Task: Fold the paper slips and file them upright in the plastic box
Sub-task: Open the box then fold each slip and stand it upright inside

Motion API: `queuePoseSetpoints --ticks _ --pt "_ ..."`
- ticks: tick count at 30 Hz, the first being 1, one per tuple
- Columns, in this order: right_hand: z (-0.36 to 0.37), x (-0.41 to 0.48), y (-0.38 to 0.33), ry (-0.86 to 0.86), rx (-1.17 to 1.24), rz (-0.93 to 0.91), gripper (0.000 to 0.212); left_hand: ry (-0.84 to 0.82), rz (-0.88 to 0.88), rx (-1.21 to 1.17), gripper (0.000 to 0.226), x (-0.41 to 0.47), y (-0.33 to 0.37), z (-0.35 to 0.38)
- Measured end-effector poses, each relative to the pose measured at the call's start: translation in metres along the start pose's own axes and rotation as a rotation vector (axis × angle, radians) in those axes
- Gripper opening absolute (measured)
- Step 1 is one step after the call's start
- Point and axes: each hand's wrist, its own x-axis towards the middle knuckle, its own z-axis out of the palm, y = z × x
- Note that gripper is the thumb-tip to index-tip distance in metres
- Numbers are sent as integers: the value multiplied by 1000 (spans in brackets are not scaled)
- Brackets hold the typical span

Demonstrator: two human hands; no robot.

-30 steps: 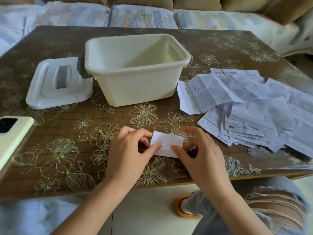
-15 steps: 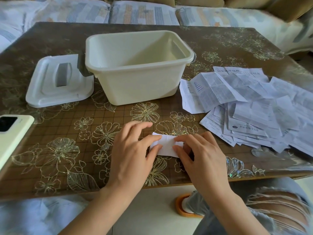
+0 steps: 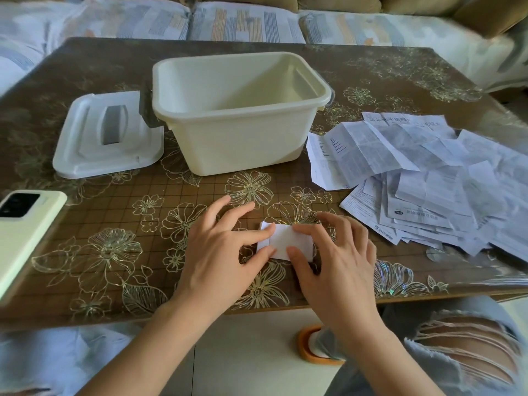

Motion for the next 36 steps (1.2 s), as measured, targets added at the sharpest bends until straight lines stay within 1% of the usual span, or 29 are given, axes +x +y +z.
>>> queuePoseSetpoints --ticks 2,8,10,12,15,16,18,19,21,22,23,25,26,28,30,32,34,36 --pt "-3 2 5 -47 51 1 36 -29 -1 -21 26 0 -3 -3" --pt "-14 9 20 -192 94 -81 37 -177 -8 -55 30 5 -7 -15" --pt "-20 14 24 -220 91 -103 34 -191 -5 -51 31 5 -6 -17" --pt "-28 22 22 -227 115 -92 36 -195 2 -34 33 5 -5 -17" --pt "-34 39 6 -250 231 -84 31 -202 19 -17 30 6 -4 -18" --pt "-34 45 -1 -274 215 -116 30 -208 21 -14 29 6 -4 -18" --pt "-32 58 -16 -378 53 -200 36 -202 24 -15 26 5 -5 -17" --pt "-32 65 -22 -449 -38 -213 41 -185 38 -10 25 4 -7 -15" --pt "-34 79 -30 -588 -141 -202 45 -135 70 18 31 1 -9 -13" --pt "-36 85 -33 -648 -154 -199 45 -118 71 23 36 -1 -8 -12" --pt "-38 90 -34 -696 -149 -201 42 -108 56 17 46 -2 -8 -12" --pt "-39 96 -34 -758 -107 -205 33 -91 15 -10 67 -2 -6 -12" --pt "-40 97 -33 -776 -90 -208 28 -84 5 -18 72 -2 -6 -13" --pt "-39 99 -30 -789 -64 -212 23 -78 -3 -28 71 -1 -7 -12" --pt "-41 99 -23 -794 10 -201 20 -75 -11 -38 65 1 -8 -12" --pt "-45 97 -16 -798 173 -146 21 -58 -28 -72 58 3 -8 -11" --pt "-47 92 -11 -766 397 -11 28 -22 -90 -212 57 3 -5 -15" --pt "-46 86 -7 -715 734 183 33 -5 -195 -425 52 3 4 -24"
